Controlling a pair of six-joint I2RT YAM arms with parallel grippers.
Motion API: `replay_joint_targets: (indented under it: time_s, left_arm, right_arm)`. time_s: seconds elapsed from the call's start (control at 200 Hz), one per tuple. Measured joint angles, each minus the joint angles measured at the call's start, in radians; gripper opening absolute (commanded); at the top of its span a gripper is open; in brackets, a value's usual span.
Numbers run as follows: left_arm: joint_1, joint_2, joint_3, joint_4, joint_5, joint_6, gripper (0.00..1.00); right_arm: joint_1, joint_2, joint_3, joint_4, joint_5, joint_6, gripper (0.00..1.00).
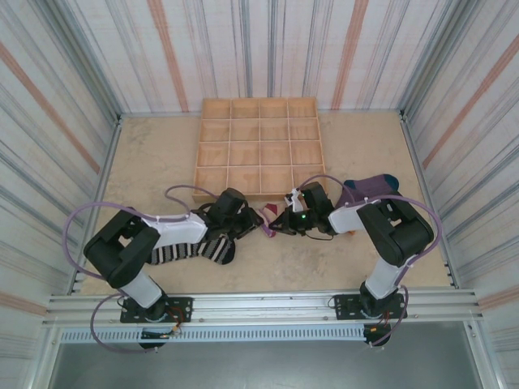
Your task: Roll the socks
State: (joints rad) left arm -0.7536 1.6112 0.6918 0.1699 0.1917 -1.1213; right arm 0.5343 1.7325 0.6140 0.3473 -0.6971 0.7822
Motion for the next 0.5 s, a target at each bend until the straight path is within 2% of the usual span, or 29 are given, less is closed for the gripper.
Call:
replay_joint_targets:
  time_s: [0.311, 0.446, 0.501]
  left_arm:
    - [0.000, 0.051, 0.016, 0.061, -0.001, -0.005, 0.39]
    - [0.000, 0.070, 0.031, 0.071, -0.001, -0.014, 0.26]
    - [0.000, 0.074, 0.037, 0.069, -0.002, -0.018, 0.17]
  right_arm:
    - [-0.005, 0.008, 0.007, -0.001, 0.000, 0.019, 0.00]
    - [-0.008, 0.008, 0.007, -0.001, 0.000, 0.019, 0.00]
    - [-0.011, 0.008, 0.007, -0.001, 0.000, 0.019, 0.09]
